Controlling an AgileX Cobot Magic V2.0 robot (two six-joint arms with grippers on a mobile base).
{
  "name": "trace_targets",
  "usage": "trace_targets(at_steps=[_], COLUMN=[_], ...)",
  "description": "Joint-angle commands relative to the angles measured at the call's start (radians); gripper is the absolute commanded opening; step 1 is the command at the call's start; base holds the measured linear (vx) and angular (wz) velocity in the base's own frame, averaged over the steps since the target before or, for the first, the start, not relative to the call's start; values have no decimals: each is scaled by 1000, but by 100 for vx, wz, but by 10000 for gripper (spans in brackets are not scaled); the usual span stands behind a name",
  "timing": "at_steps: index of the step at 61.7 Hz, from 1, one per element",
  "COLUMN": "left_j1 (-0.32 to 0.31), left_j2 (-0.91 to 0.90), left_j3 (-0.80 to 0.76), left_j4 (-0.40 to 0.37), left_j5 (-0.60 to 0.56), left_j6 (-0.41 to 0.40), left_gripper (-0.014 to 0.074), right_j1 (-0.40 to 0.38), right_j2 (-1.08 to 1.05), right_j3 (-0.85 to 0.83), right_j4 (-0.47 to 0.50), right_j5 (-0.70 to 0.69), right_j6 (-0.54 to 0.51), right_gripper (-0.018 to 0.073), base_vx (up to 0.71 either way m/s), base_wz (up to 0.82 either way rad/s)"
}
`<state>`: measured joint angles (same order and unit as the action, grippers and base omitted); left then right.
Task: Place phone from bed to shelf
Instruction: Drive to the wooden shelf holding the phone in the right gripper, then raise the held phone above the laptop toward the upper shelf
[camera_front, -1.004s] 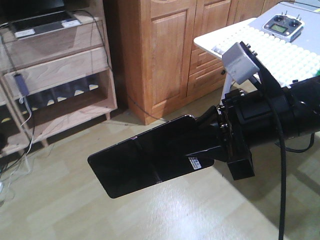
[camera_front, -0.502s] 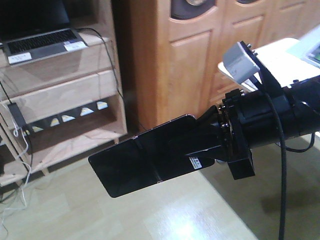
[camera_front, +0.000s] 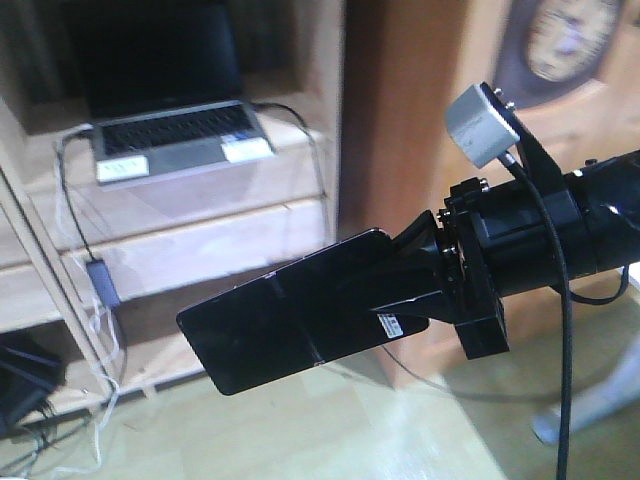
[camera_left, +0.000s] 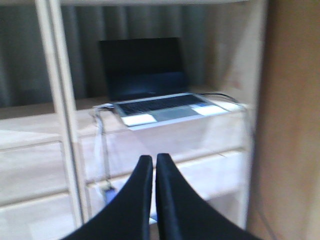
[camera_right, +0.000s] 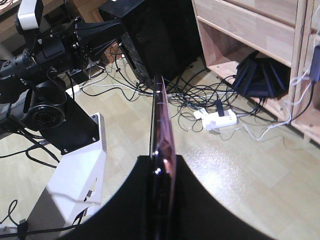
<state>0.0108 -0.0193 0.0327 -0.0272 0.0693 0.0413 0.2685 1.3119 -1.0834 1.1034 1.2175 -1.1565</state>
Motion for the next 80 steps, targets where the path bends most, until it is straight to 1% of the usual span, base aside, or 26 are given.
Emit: trace_targets(at_steps=[1, 43, 61, 80], left_j1=[2, 2, 2, 2], left_j2=[-6, -6, -6, -6], left_j3=[-25, -25, -25, -25], left_j4=[-10, -10, -10, -10], left_j5=[-76, -76, -76, -76], left_j6=[-9, -9, -9, -9], left_gripper=[1, 1, 1, 1], right_j1=[1, 1, 1, 1], right_j2=[-30, -30, -30, -30], right_j3=[-22, -22, -22, -22], right_j4=[82, 82, 82, 82], right_j5=[68, 68, 63, 63], right_j6=[-7, -7, -7, -7], right_gripper=[-2, -2, -2, -2], base_vx=[43, 37, 25, 17], base_wz=[32, 28, 24, 8])
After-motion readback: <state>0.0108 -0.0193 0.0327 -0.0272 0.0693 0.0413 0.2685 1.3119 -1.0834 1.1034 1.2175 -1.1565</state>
